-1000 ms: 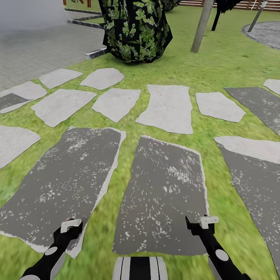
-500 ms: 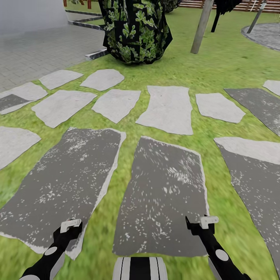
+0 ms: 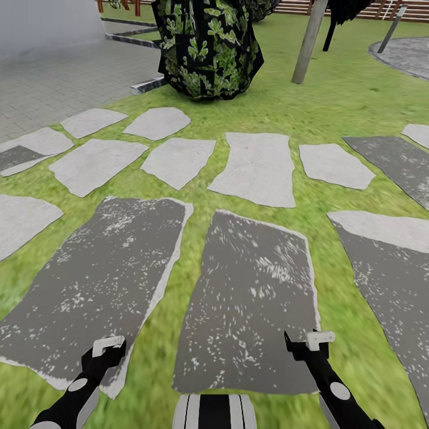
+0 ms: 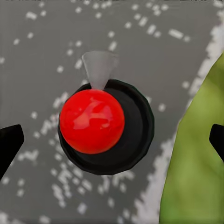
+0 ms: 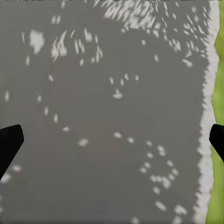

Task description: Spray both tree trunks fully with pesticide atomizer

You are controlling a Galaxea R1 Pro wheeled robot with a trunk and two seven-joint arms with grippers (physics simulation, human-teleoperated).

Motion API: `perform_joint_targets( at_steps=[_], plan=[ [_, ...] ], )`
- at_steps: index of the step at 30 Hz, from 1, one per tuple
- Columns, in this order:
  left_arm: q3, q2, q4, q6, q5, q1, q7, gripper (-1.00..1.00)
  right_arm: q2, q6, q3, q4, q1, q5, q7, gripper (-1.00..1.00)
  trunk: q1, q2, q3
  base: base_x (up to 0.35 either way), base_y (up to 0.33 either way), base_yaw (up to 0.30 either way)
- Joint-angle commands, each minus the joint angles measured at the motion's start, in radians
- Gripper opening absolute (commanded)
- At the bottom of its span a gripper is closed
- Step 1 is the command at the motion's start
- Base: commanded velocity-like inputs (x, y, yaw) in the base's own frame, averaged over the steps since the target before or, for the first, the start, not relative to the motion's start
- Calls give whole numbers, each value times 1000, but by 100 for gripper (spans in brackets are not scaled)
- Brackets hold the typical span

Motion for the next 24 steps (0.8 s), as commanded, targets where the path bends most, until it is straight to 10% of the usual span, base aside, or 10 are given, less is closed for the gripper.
perform_joint_targets(
  at_steps=[1, 24],
  plan=[
    [0, 0, 2, -4, 2, 0, 1, 100, 0, -3, 0, 1, 0, 3, 0, 100, 0, 0, 0, 0, 0, 0],
    [1, 3, 4, -8, 2, 0, 1, 100, 0, -3, 0, 1, 0, 3, -1, 100, 0, 0, 7, 0, 0, 0]
  ],
)
